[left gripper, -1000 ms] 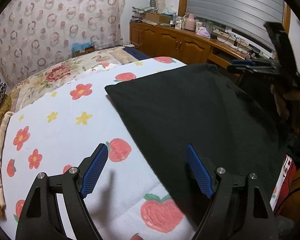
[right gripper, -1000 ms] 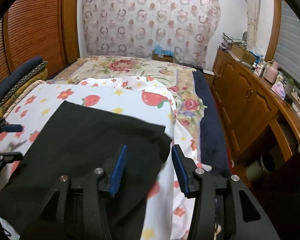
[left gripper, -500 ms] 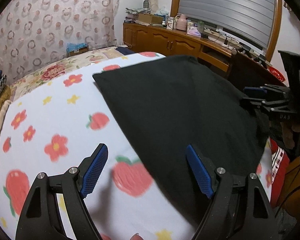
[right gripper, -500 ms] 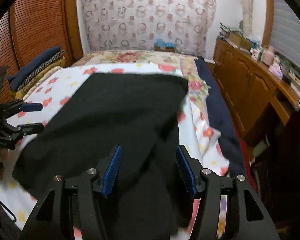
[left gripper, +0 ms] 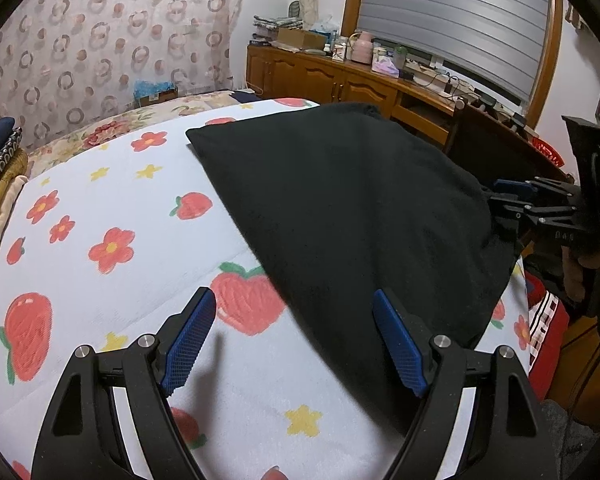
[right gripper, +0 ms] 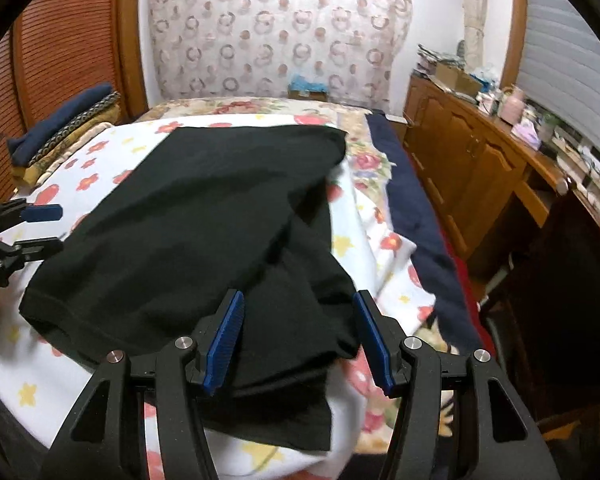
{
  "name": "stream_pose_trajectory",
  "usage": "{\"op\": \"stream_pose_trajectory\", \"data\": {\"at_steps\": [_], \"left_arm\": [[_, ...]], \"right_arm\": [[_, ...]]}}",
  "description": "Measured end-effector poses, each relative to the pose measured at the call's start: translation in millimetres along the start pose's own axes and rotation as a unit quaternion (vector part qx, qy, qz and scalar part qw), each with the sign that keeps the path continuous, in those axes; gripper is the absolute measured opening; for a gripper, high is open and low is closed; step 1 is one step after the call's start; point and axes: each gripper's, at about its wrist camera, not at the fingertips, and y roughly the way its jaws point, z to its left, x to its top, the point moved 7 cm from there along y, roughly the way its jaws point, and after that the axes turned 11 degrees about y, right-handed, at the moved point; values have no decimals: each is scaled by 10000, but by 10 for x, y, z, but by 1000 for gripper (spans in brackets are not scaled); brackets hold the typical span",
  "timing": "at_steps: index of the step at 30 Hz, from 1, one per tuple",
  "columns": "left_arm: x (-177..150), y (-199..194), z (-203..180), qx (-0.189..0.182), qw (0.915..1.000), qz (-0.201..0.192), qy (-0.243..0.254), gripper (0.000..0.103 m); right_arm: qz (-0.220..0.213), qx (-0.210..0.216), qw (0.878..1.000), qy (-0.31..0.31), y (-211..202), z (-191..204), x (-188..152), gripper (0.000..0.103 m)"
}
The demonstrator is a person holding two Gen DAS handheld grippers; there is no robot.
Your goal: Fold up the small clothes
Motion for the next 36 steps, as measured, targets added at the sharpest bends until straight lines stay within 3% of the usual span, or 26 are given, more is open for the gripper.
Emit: {"op": "stream_pose_trajectory", "data": {"at_steps": [4,9,14,18,21,28,31,33,36], "left_arm": [[-6,-5,-11,-22,10000,14,0,81],[-6,-25,-33,-6,10000,8,25,82],[2,-38,-34,23,10000,-6,38,81],[26,-55,-42,26,10000,-45,44,81],[40,-86,-71,-22,9999,-93,60,81],[-20,-70,-128,-175,9998,0,100,81],[-55,-54,-149,-292,9995,77,69,81],[-95,-35,-195,-443,9988,167,91,81],[-163,-7,-282,-668,9972,312,112,69]], "right_arm": [[61,129,9998,134,-35,-29,-2,48],[171,237,9995,79,-22,6,-40,6],[166,169,9996,-178,-142,13,-58,4],[423,-184,9979,-451,-198,-35,-101,4],[625,-265,9966,-457,-213,-94,-118,4],[366,-81,9993,-91,-213,-111,-23,8],[209,-38,9998,13,-200,-106,-42,28],[190,23,9998,101,-151,-116,-98,51],[325,53,9993,187,3,-144,-228,56]]}}
